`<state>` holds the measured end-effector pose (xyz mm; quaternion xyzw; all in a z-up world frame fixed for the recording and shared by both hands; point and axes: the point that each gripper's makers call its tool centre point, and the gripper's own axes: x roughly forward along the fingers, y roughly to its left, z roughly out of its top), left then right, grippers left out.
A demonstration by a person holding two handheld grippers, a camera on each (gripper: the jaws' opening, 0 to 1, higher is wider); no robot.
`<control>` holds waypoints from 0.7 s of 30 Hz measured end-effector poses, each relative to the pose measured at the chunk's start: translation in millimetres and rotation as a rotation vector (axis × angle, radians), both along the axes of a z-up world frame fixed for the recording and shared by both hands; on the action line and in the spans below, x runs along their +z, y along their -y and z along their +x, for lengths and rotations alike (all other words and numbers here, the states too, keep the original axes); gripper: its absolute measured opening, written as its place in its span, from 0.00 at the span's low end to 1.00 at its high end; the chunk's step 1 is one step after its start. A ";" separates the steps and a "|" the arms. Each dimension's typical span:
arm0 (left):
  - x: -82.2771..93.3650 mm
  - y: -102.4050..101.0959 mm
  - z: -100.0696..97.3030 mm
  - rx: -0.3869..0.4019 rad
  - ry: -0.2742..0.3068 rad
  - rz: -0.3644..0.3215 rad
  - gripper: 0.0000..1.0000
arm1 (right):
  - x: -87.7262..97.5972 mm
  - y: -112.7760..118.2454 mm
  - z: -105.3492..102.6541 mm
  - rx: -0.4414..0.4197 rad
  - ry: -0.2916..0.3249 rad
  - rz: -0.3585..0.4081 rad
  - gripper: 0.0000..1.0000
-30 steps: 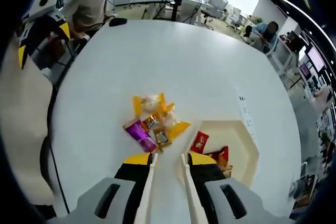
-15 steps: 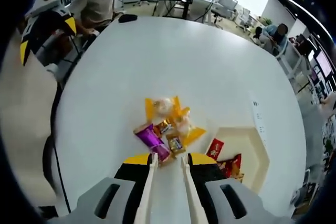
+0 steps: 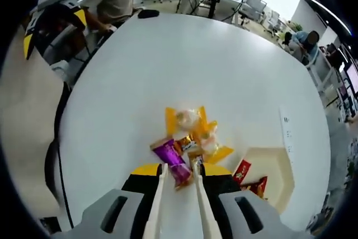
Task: Place the target food into the container with the food tongs after gripping and lifting it, then release it inside without dropping or visibly crushing the food.
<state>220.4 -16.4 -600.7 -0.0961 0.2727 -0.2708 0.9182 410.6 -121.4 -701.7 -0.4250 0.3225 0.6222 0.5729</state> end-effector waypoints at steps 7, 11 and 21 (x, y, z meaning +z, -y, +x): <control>-1.0 -2.2 0.0 0.001 0.001 -0.001 0.70 | -3.8 -2.7 -3.1 0.026 -0.004 -0.022 0.27; -0.5 -5.1 -0.4 -0.009 0.002 0.000 0.70 | -8.9 -2.7 -4.4 0.025 -0.010 -0.036 0.27; -8.6 -27.4 -9.9 0.000 -0.010 0.026 0.71 | -16.3 -4.2 -11.1 0.049 -0.010 -0.066 0.27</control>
